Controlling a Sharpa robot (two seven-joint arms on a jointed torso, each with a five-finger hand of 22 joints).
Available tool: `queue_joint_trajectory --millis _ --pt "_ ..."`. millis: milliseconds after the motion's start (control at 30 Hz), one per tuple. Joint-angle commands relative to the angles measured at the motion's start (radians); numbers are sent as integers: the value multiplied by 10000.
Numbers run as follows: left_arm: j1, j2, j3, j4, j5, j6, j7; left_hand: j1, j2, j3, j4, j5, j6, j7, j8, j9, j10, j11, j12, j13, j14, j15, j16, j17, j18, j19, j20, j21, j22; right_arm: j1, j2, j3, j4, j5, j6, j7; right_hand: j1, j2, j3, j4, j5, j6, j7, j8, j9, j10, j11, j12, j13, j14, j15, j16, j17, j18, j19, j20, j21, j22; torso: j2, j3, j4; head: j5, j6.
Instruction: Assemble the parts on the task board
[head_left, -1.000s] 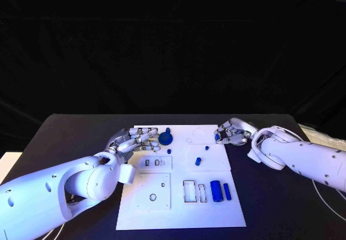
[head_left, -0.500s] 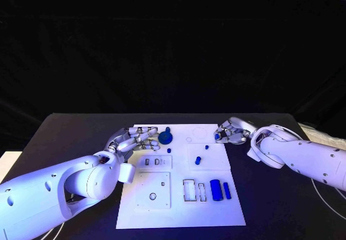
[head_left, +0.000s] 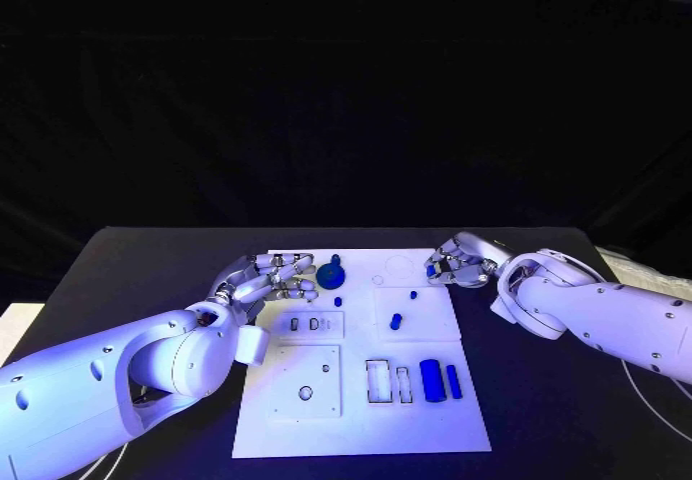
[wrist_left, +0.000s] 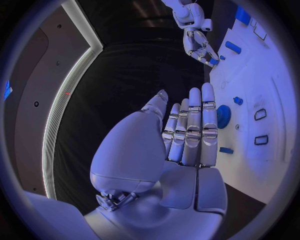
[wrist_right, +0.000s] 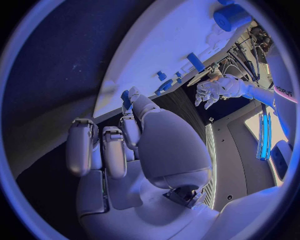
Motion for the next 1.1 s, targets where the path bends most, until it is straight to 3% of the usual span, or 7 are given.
queue_joint_trajectory --millis 33,200,367,533,700,867,1100 --pt "3 44 5 -48 14 281 74 3 87 25 -40 -42 52 -18 -46 1 -51 -14 -28 -4 -27 -44 -43 19 69 17 -47 41 14 130 -54 22 461 145 -192 -1047 -21 233 68 60 -59 328 -279 268 177 336 -402 -243 -244 926 -77 -45 2132 -124 -94 -55 -61 -158 -72 -27 -21 -39 -12" --pt "3 102 6 -191 18 280 113 -6 74 27 -45 -48 44 -17 -52 -1 -60 -11 -32 -6 -31 -41 -51 30 66 12 -47 43 19 304 -121 29 1408 185 -212 -1886 -60 233 113 52 -19 297 -276 260 174 285 -401 -349 -322 913 -79 -76 2080 -115 -122 -61 -90 -209 -179 -96 -3 -31 -63" --pt "7 83 8 -251 32 255 146 -16 50 25 -57 -55 32 -11 -62 -4 -71 -7 -35 -9 -39 -37 -63 44 63 1 -46 43 24 368 7 28 2281 -347 -371 -2552 -68 215 145 25 3 303 -282 270 178 310 -407 -325 -291 931 -83 -34 2156 -127 -89 -65 -64 -149 -230 -124 88 28 -130" --pt "16 24 9 -316 37 234 150 -16 49 25 -57 -55 31 -11 -62 -4 -72 -6 -35 -9 -40 -36 -64 45 62 1 -45 43 24 296 383 15 2740 -960 -446 -3009 -109 163 144 13 -1 310 -283 279 182 309 -408 -350 -306 928 -85 -42 2143 -128 -86 -68 -64 -146 -294 -145 100 179 -261" --pt "21 -28 16 -269 106 181 238 -21 33 24 -66 -58 26 -10 -66 -5 -77 -4 -35 -9 -44 -34 -71 53 60 -5 -45 44 28 109 861 -1 2969 -1658 -432 -3361 -134 140 144 11 -4 311 -283 281 182 291 -409 -395 -342 921 -86 -60 2111 -124 -94 -69 -73 -164 -304 -211 127 351 -358" --pt "50 -65 22 -333 192 141 273 -32 27 23 -66 -59 23 -3 -68 -5 -80 -1 -35 -10 -47 -31 -77 59 58 -10 -44 43 30 -116 1441 -81 2885 -2185 -527 -3640 -137 135 148 7 -1 311 -285 282 183 281 -410 -416 -359 920 -87 -62 2108 -124 -95 -70 -75 -166 -323 -225 169 509 -447" --pt "74 -81 24 -425 242 111 284 -27 26 31 -75 -57 20 -5 -70 -6 -86 0 -36 -10 -54 -29 -84 66 57 -17 -43 43 32 -486 2132 -164 2649 -2575 -638 -3919 -181 101 158 3 19 296 -279 277 179 262 -408 -467 -395 906 -88 -96 2049 -108 -134 -72 -113 -245 -271 -265 232 527 -531"
